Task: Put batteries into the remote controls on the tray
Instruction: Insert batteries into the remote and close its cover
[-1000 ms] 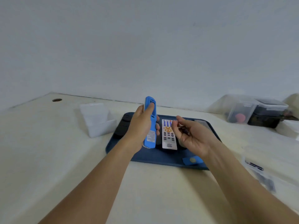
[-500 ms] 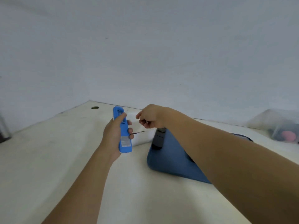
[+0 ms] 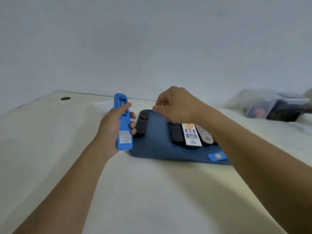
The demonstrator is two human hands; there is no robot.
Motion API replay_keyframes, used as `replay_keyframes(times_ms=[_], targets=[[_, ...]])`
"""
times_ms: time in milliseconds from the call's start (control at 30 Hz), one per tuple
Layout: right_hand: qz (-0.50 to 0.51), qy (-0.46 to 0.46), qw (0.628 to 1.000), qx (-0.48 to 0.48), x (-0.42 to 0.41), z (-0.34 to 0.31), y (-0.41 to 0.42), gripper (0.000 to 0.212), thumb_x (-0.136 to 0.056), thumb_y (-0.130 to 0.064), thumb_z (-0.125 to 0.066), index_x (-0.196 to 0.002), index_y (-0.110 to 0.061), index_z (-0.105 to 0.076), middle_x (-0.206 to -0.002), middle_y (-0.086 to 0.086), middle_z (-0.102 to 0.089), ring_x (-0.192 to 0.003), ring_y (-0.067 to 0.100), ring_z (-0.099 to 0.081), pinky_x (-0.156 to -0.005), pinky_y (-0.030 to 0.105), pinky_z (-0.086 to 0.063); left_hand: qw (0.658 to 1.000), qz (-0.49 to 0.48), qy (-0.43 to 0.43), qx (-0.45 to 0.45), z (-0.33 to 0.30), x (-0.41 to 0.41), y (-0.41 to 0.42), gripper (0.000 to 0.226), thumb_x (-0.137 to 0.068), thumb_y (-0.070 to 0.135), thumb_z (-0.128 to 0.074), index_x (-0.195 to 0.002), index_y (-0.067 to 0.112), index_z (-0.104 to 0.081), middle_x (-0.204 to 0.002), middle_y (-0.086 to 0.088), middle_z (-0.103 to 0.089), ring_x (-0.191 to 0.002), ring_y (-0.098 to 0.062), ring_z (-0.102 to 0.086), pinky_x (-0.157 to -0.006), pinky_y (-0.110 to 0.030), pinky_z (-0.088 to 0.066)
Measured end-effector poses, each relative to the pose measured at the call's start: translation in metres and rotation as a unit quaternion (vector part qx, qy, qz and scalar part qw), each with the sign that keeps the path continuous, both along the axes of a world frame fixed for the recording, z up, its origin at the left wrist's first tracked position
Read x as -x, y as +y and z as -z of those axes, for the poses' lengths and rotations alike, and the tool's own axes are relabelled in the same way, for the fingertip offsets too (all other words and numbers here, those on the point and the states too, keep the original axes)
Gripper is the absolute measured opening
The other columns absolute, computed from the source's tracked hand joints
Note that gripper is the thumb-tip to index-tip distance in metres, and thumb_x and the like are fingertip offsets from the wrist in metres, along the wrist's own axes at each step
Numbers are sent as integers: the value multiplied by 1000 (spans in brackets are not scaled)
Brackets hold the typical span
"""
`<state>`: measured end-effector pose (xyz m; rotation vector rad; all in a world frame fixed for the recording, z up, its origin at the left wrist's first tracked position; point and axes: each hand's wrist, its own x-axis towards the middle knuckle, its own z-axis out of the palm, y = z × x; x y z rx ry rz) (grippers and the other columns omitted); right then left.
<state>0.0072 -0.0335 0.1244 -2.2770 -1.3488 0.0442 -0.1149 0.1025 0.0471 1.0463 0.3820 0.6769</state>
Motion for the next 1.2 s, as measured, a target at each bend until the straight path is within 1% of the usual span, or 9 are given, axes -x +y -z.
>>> replay_keyframes(times_ms=[100,200,367,533,633,800,900,1033,1200], targets=[[88,-61,991,76,-31,-8,-84,30,-90,-30,-63,-68,-12,-71,-65,5,-72,-62,20,-70,-66,33,-59,996,79,41,-25,-4,-43,-57,16,-96,22,-64,-104,13,-54,-71,-5,-58,-49,-16,-47,-41,-24,-42],[156,21,978,137,-53,-16,-162,30,-95,-23,-61,-74,-6,-73,-69,7,-75,-61,18,-73,-55,27,-59,984,154,64,-56,-7,-91,-125,16,-94,22,-68,-94,13,-55,-72,-6,-58,-50,-17,-49,-42,-26,-43],[161,7,951,262,-62,-5,-246,28,-101,-18,-49,-93,-12,-76,-86,-3,-75,-80,15,-70,-80,34,-59,968,197,98,-121,-4,-137,-211,16,-92,18,-70,-94,9,-57,-73,-8,-58,-48,-16,-54,-46,-28,-49],[220,-68,930,285,-76,19,-291,26,-100,-11,-47,-108,-12,-71,-111,2,-69,-100,24,-63,-85,31,-50,946,199,169,-193,-2,-156,-257,36,-83,18,-80,-108,7,-57,-76,-12,-61,-56,-20,-60,-55,-36,-60],[242,-49,897,367,-87,37,-302,35,-101,-35,-53,-116,-8,-69,-117,9,-67,-107,29,-62,-92,39,-52,929,221,194,-223,1,-158,-273,34,-85,18,-79,-109,10,-56,-78,-11,-60,-58,-21,-62,-58,-38,-61],[249,70,916,308,-104,46,-310,40,-89,-43,-66,-122,-20,-64,-112,-2,-65,-90,18,-73,-67,29,-50,913,284,219,-196,2,-159,-282,30,-93,2,-64,-118,10,-51,-98,-18,-62,-58,-24,-70,-53,-32,-60],[213,173,934,231,-113,45,-308,41,-95,-20,-62,-133,-31,-52,-109,0,-63,-76,15,-72,-79,33,-60,919,285,208,-175,6,-156,-285,33,-92,-2,-65,-118,14,-52,-104,-19,-67,-63,-25,-73,-54,-31,-59],[207,194,932,224,-129,43,-300,30,-91,-18,-67,-119,-29,-62,-108,5,-72,-78,18,-75,-78,33,-63,934,258,190,-161,11,-153,-290,37,-92,0,-68,-119,19,-51,-108,-19,-68,-70,-27,-75,-61,-35,-63],[261,4,906,334,-130,55,-271,36,-93,-37,-65,-70,-11,-54,-76,4,-56,-61,14,-50,-51,22,-37,935,241,190,-178,12,-150,-293,34,-91,6,-71,-121,11,-54,-102,-15,-65,-44,-8,-64,-41,-18,-47]])
